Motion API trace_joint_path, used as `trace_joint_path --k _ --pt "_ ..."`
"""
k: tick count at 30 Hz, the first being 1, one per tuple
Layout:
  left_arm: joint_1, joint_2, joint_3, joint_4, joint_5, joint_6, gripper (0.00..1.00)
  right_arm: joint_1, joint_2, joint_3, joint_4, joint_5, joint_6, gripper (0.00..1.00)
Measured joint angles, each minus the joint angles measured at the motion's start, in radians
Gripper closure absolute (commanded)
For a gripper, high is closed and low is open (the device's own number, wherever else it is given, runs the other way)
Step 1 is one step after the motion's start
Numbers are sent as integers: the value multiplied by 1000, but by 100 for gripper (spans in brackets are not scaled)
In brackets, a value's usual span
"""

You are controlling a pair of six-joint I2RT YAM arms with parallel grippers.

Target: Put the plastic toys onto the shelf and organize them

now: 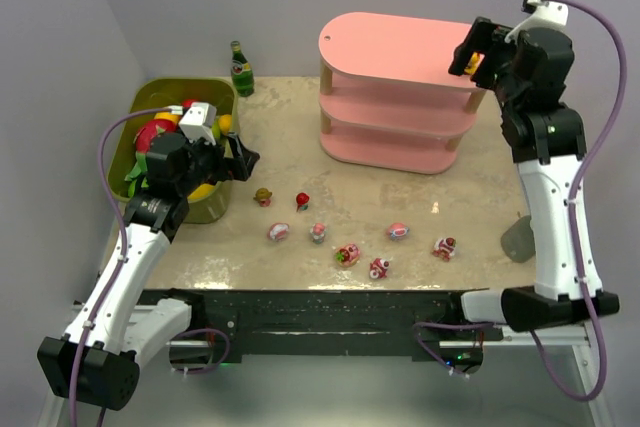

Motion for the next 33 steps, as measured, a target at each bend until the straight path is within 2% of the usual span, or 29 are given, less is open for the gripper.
trace_joint_path --k 8,10,16,20,24,28,33 --pt "1 -33 -24 19 32 2 0 47 -250 -294 196 -325 -16 1" --pt "1 -39 -29 23 39 2 0 104 -307 -377 264 -445 -19 1" --pt "1 -40 -31 26 40 0 0 393 -346 -544 430 -644 -32 1" --pt "1 -44 -33 26 17 -1 0 478 -275 -624 452 -637 -77 7" --pt "1 -58 -33 30 5 -1 0 510 -119 -702 449 -624 -163 13" --pt "1 -63 -33 30 -3 -1 0 512 53 -740 440 -633 -234 14" --pt "1 -61 -33 29 -3 -1 0 518 192 -740 462 -643 -273 12"
